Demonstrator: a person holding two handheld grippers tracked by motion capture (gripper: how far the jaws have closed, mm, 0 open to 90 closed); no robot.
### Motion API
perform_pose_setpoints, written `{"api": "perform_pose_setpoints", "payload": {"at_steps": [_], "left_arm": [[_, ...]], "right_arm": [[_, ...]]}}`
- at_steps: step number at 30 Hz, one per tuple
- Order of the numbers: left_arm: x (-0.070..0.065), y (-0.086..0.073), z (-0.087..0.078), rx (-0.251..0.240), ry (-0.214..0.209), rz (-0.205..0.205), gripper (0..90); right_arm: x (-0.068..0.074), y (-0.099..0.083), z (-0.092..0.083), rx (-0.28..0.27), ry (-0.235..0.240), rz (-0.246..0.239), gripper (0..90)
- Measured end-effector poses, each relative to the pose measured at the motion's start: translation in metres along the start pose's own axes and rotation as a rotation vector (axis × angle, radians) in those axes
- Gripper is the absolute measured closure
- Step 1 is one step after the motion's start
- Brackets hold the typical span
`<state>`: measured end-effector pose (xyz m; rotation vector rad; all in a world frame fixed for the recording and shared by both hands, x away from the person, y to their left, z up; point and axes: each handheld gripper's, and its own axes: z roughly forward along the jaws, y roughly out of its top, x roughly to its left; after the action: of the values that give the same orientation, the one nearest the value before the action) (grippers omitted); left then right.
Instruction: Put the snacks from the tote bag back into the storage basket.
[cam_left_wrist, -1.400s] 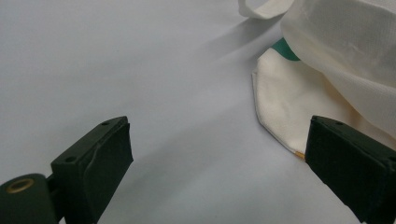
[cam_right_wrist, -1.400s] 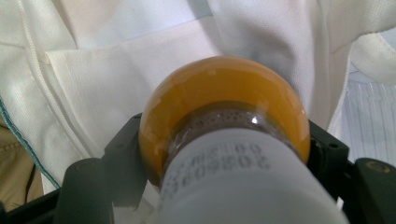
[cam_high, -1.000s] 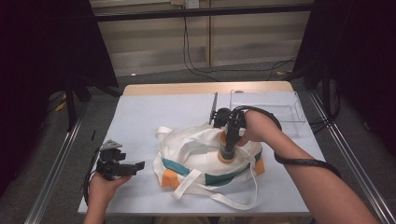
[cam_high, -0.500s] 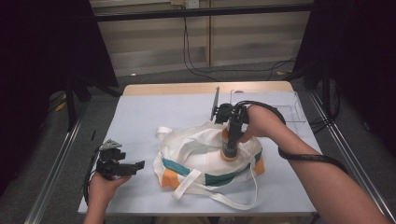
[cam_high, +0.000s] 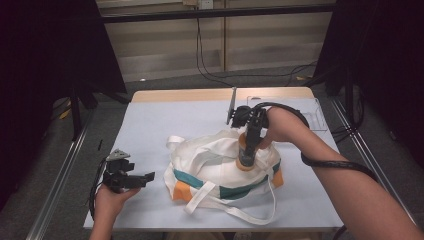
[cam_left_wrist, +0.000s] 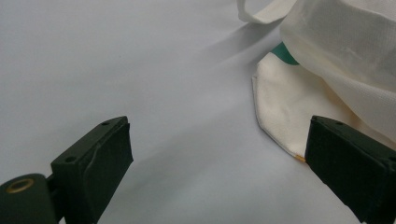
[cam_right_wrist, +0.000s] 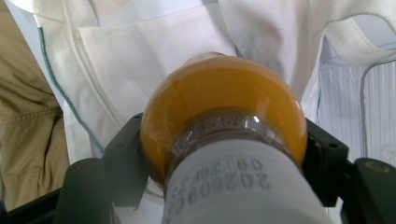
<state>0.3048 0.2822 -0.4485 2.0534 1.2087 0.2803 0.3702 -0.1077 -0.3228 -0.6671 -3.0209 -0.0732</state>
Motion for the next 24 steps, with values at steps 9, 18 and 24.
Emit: {"api": "perform_pose_setpoints", "payload": {"at_steps": [9,18,24], "left_arm": [[-0.001,0.0,0.0,-0.001,0.0,0.002,7.3],[-0.001,0.001,-0.001,-0.006,-0.002,-0.005,7.3],[0.0,0.001,-0.002,0.004,-0.002,0.01,7.3]], "right_arm": [[-0.002,-0.002,-0.014,0.001,0.005,0.009,30.3],[-0.004,-0.001,-0.029,0.004,-0.004,0.008,30.3],[-0.005,0.0,-0.037,-0.006,-0.009,0.01,30.4]]}}
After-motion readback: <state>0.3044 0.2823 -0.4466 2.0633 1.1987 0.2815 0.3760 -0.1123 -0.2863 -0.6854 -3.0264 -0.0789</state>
